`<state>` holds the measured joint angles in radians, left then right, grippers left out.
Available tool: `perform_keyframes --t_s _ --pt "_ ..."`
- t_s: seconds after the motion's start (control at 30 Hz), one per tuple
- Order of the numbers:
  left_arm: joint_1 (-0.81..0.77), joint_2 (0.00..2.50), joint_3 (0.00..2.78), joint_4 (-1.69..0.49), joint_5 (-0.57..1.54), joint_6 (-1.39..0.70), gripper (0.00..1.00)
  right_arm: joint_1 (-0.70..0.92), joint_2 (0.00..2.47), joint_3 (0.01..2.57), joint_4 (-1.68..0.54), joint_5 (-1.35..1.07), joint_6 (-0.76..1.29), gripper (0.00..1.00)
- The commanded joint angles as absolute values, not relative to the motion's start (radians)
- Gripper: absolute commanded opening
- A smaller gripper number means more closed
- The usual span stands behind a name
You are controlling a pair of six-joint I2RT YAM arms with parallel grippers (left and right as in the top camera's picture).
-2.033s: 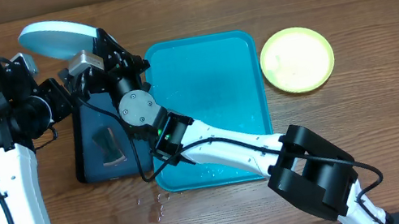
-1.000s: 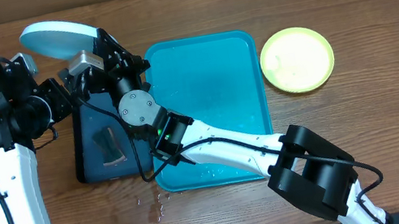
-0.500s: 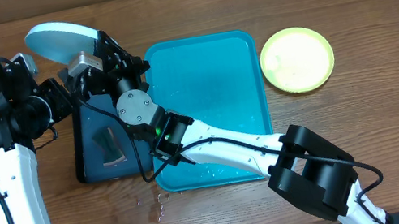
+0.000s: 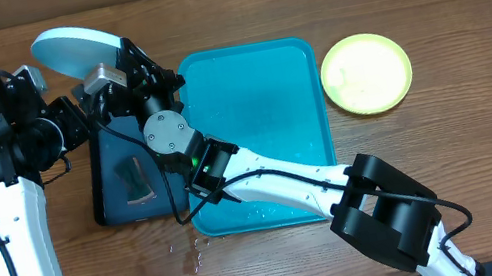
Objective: Clean dirty plates on tray and stack at the side
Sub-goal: 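Hold the white plate tilted over the black tray to drain it, then carry the white plate with the right gripper over the yellow plates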
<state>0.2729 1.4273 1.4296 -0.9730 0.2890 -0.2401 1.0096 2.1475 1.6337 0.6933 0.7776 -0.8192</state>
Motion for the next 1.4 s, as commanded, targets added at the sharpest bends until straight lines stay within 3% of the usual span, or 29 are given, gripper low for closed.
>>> perform_keyframes --t_s 0.0,0.47,0.67,0.9,1.37 --pt "0.275 1.435 1.438 -0.971 0.304 -0.250 1.00 1.016 2.098 1.657 0.699 0.788 -0.812 0.04" --pt "0.274 1.435 1.438 -0.971 0.304 -0.250 1.00 1.013 2.098 1.657 0.673 0.789 -0.794 0.04" --pt "0.274 1.435 1.438 -0.971 0.304 -0.250 1.00 0.999 2.098 1.657 0.422 0.789 -0.509 0.04" --pt "0.274 1.435 1.438 -0.971 0.304 -0.250 1.00 0.949 2.098 1.657 0.048 0.781 0.047 0.04" --pt "0.274 1.435 1.438 -0.971 0.304 -0.250 1.00 0.785 2.017 1.657 -0.075 0.658 0.211 0.04"
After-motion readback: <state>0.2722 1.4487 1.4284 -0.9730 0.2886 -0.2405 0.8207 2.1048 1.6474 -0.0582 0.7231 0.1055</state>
